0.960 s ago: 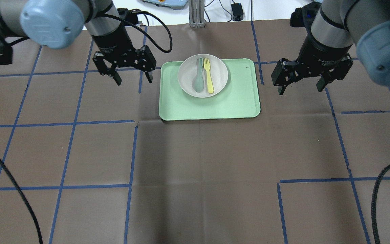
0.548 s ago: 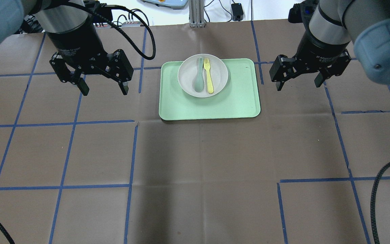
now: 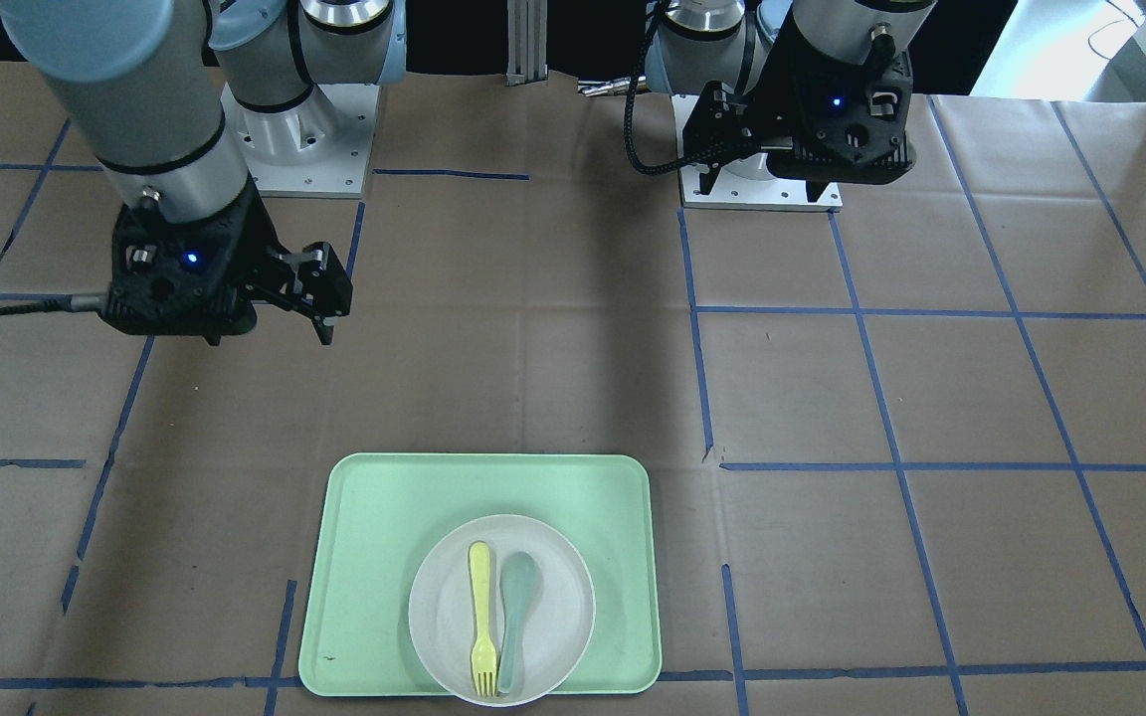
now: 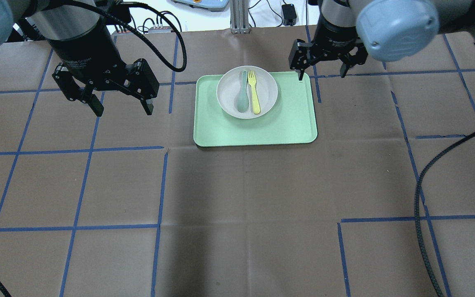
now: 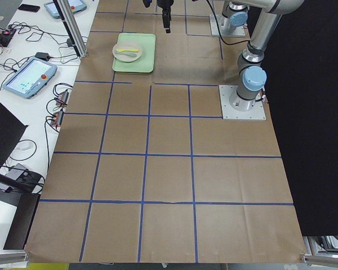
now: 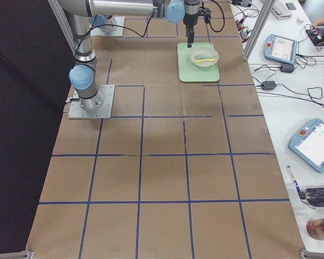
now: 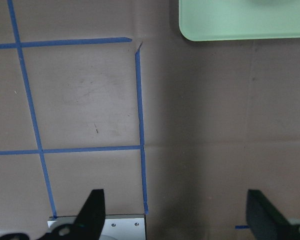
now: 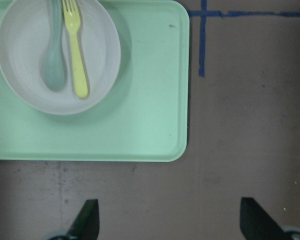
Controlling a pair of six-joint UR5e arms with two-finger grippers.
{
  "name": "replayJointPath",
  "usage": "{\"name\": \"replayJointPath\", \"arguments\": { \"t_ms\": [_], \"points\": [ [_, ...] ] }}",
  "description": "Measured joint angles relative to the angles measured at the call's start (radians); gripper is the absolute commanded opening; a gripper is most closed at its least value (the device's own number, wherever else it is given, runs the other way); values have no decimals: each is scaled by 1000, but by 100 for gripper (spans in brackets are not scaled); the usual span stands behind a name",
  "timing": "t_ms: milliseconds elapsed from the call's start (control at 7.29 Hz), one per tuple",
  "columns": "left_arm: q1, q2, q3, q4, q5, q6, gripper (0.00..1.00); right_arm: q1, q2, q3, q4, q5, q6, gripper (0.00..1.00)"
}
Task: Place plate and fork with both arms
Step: 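Move the right gripper over the plate to the yellow fork while the left gripper withdraws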
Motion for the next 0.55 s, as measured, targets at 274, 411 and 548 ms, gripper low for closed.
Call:
{"name": "replayJointPath", "arguments": {
  "t_ms": [274,411,548],
  "points": [
    [2,-3,-14,12,1,0,100,80,175,-170,-14,-5,75,100],
    [2,-3,-27,21,0,-1,100,100,249,-242,-16,-8,93,96],
    [2,-1,-48,45,-1,-2,100,109,317,-301,-24,-8,106,92]
  ]
}}
